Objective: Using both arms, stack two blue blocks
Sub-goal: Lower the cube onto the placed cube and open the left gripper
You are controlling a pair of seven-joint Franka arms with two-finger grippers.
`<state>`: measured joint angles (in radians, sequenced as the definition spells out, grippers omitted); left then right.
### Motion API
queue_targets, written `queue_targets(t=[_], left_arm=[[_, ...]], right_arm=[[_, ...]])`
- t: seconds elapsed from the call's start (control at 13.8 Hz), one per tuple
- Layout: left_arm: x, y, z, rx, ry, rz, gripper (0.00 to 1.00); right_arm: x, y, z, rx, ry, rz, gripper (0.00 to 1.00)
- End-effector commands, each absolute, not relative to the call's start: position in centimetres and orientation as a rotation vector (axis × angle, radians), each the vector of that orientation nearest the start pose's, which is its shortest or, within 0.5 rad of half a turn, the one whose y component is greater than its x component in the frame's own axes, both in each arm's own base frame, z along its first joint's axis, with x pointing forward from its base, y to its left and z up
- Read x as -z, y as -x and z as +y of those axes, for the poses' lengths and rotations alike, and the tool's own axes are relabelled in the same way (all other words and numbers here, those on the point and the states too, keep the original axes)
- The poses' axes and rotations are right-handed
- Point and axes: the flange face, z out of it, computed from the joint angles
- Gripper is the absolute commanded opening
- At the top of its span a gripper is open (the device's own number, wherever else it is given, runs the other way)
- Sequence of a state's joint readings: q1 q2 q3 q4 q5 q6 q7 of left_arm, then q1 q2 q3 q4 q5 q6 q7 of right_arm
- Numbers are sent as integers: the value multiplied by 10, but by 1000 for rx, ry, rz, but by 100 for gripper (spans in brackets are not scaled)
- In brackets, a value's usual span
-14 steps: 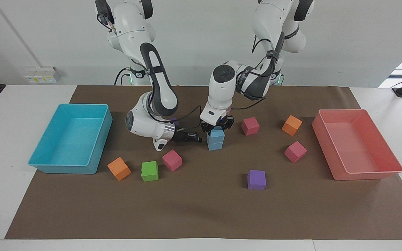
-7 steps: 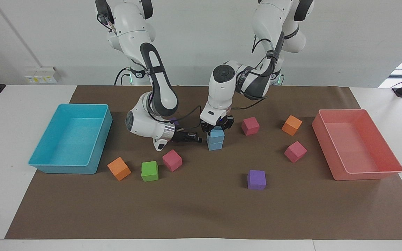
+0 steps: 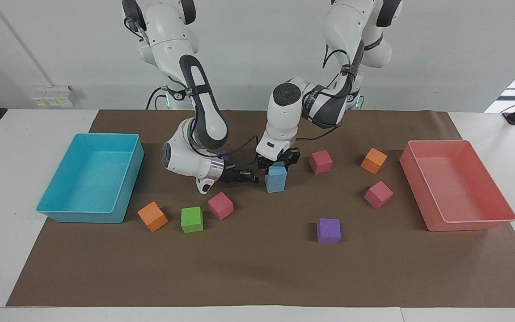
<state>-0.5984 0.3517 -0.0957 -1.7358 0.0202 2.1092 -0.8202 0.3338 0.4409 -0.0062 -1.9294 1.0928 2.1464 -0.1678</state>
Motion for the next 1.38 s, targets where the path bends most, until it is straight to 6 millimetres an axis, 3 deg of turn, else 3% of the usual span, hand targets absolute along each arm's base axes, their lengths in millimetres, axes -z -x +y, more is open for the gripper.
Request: queue_targets(t=[0.0, 0.29, 0.65, 0.94, 1.31], left_arm=[[-383, -498, -408, 37, 3151, -180, 100], [-386, -499, -408, 32, 3148, -180, 100], [-424, -499, -398, 74, 3166, -185, 100], [-466, -500, -363, 62, 3148, -120, 100], [-511, -502, -301, 1, 3115, -29, 100]], right_arm=[[-259, -567, 233, -292, 2279, 295, 0], [-259, -567, 233, -292, 2279, 295, 0], [-259, -566, 233, -292, 2279, 295, 0], [-259, -566, 233, -292, 2279, 295, 0], [-259, -566, 233, -293, 2290, 277, 0]])
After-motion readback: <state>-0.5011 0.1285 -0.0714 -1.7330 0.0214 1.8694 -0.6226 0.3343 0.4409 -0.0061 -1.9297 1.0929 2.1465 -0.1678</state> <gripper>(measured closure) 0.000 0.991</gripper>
